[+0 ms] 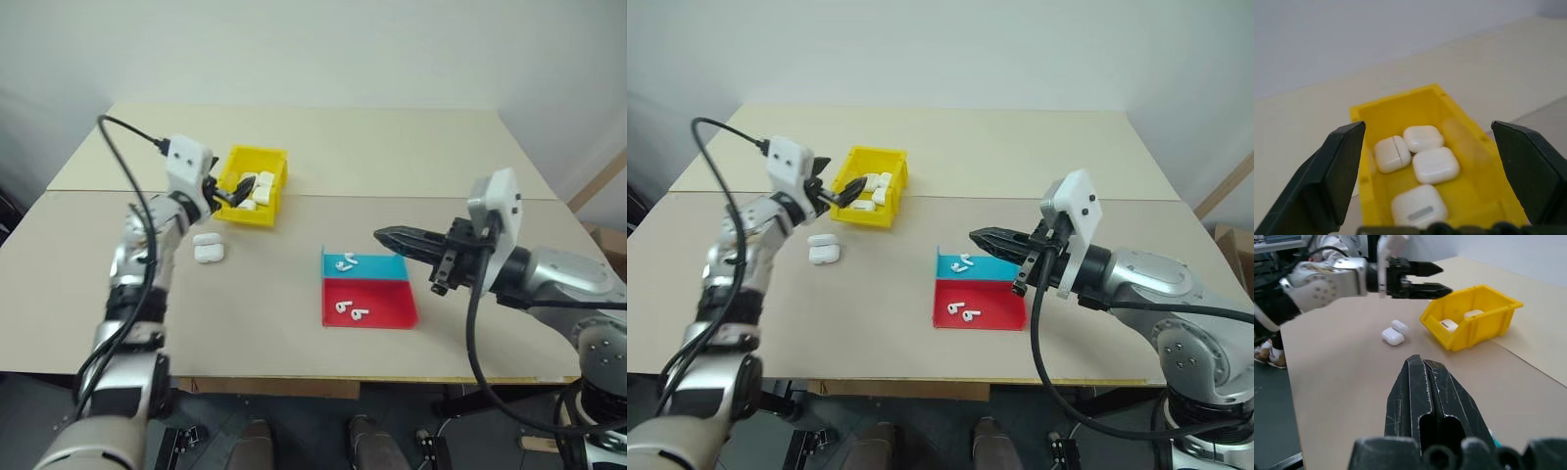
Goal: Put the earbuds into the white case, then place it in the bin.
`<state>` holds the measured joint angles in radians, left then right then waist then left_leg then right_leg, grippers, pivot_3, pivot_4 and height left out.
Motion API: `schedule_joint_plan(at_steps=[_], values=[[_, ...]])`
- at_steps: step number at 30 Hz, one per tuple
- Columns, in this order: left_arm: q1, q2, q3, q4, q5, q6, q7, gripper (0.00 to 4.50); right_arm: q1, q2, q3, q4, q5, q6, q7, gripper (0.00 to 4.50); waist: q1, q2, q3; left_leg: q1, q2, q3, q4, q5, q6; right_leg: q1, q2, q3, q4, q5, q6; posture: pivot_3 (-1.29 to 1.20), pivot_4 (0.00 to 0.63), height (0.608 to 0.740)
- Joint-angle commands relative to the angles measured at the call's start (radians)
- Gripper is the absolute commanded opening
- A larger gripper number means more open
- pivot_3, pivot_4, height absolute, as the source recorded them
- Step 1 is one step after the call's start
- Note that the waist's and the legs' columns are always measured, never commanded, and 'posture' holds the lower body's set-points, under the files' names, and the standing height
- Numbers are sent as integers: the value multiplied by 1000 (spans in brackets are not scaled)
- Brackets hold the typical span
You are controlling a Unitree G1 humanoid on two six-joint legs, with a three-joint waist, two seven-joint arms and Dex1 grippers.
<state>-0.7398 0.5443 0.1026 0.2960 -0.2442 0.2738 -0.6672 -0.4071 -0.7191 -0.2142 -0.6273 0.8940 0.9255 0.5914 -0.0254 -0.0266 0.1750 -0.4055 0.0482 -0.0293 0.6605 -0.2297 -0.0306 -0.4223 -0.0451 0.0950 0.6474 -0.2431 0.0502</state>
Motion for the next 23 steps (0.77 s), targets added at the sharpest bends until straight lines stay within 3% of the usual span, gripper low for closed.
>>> schedule_joint_plan(at_steps=[1, 6, 13, 23], values=[[119, 98, 43, -258, -140, 50, -195, 4479, 43, -30, -9, 15, -68, -103, 62, 0, 1, 0, 0, 1, 0, 0, 0, 0, 0, 1, 0, 0, 0, 0, 0, 0, 150, 740], [308, 205, 126, -472, -342, 127, -384, 4479, 95, -81, -10, 67, -123, -172, 159, 0, 0, 0, 0, 1, 1, 1, 0, 0, 0, 0, 0, 0, 0, 0, 0, 0, 150, 740], [493, 384, 230, -597, -546, 199, -677, 4479, 160, -152, -24, 100, -166, -248, 290, 0, -4, 0, 0, 2, 1, 1, 0, 0, 0, 1, 0, 0, 0, -1, 0, 0, 150, 740], [542, 426, 261, -689, -602, 270, -631, 4479, 234, -186, -80, 63, -145, -270, 359, 0, -3, 0, 0, 2, 1, 2, 0, 0, 0, 1, 0, 0, -1, -3, 2, 0, 150, 740]])
